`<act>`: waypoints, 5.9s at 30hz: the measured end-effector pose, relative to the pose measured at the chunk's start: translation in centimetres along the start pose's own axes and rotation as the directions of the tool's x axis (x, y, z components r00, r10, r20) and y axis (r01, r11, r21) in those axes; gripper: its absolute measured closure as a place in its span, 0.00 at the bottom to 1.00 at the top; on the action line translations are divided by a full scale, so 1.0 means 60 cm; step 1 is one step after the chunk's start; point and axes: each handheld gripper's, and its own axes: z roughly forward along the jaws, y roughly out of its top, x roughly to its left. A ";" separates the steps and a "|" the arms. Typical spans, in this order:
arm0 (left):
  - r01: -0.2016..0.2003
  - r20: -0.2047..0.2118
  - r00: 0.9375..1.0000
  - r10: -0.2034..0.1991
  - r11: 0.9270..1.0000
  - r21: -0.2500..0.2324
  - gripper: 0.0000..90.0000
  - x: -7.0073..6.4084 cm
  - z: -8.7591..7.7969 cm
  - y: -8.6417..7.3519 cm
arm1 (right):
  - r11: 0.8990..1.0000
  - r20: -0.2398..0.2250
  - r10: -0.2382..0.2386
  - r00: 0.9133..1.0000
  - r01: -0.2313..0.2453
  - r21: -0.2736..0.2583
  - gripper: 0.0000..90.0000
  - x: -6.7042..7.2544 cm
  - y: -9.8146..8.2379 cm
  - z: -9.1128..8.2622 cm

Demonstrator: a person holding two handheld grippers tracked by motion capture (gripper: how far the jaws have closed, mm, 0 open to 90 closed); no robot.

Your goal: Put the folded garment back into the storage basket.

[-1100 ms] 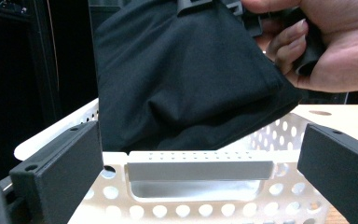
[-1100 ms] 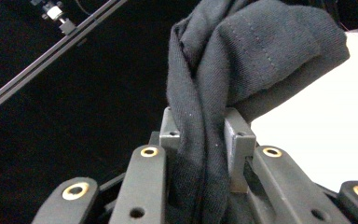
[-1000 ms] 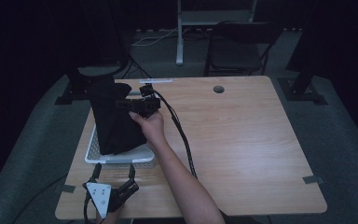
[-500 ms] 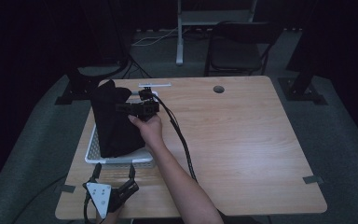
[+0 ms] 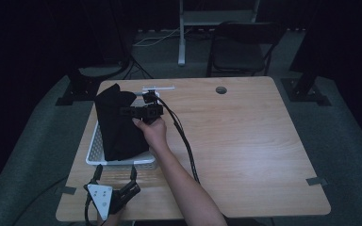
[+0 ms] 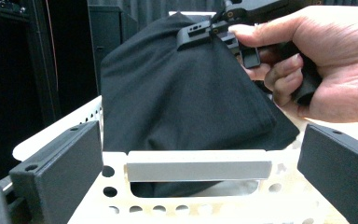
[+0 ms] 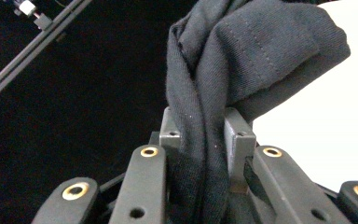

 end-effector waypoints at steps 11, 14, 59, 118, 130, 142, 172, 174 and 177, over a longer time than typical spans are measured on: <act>0.000 0.000 1.000 0.000 1.000 0.000 0.01 0.000 0.000 0.000 | 0.997 0.074 -0.001 0.997 -0.005 0.079 0.83 -0.006 -0.004 -0.002; 0.000 0.000 1.000 0.000 1.000 0.001 0.01 0.000 0.000 0.000 | 0.996 0.101 -0.015 0.995 0.006 0.091 0.83 -0.007 -0.003 -0.003; 0.000 0.003 1.000 0.000 1.000 0.002 0.01 0.000 0.000 0.000 | 0.868 0.320 -0.323 0.891 0.145 0.475 0.03 0.017 -0.011 0.046; -0.002 0.003 1.000 0.002 1.000 0.006 0.01 0.000 0.001 0.000 | 0.871 0.108 -0.476 0.873 0.451 0.197 0.01 0.046 -0.053 -0.044; -0.002 0.003 1.000 0.002 1.000 0.007 0.01 0.000 0.001 0.000 | 0.858 0.123 -0.500 0.857 0.471 0.203 0.01 0.061 -0.054 -0.061; -0.002 0.003 1.000 0.002 1.000 0.009 0.01 0.000 0.001 0.000 | 0.855 0.146 -0.505 0.851 0.469 0.221 0.01 0.061 -0.056 -0.085; -0.002 0.003 1.000 0.002 1.000 0.009 0.01 0.000 0.001 0.000 | 0.865 0.222 -0.496 0.839 0.458 0.202 0.01 0.050 -0.079 -0.155; -0.001 0.003 1.000 0.001 1.000 0.008 0.01 0.000 0.001 0.000 | 0.869 0.220 -0.489 0.844 0.450 0.204 0.01 0.049 -0.081 -0.160; 0.000 0.003 1.000 0.000 1.000 0.009 0.01 0.000 0.001 0.000 | 0.871 0.230 -0.486 0.843 0.448 0.202 0.01 0.048 -0.084 -0.168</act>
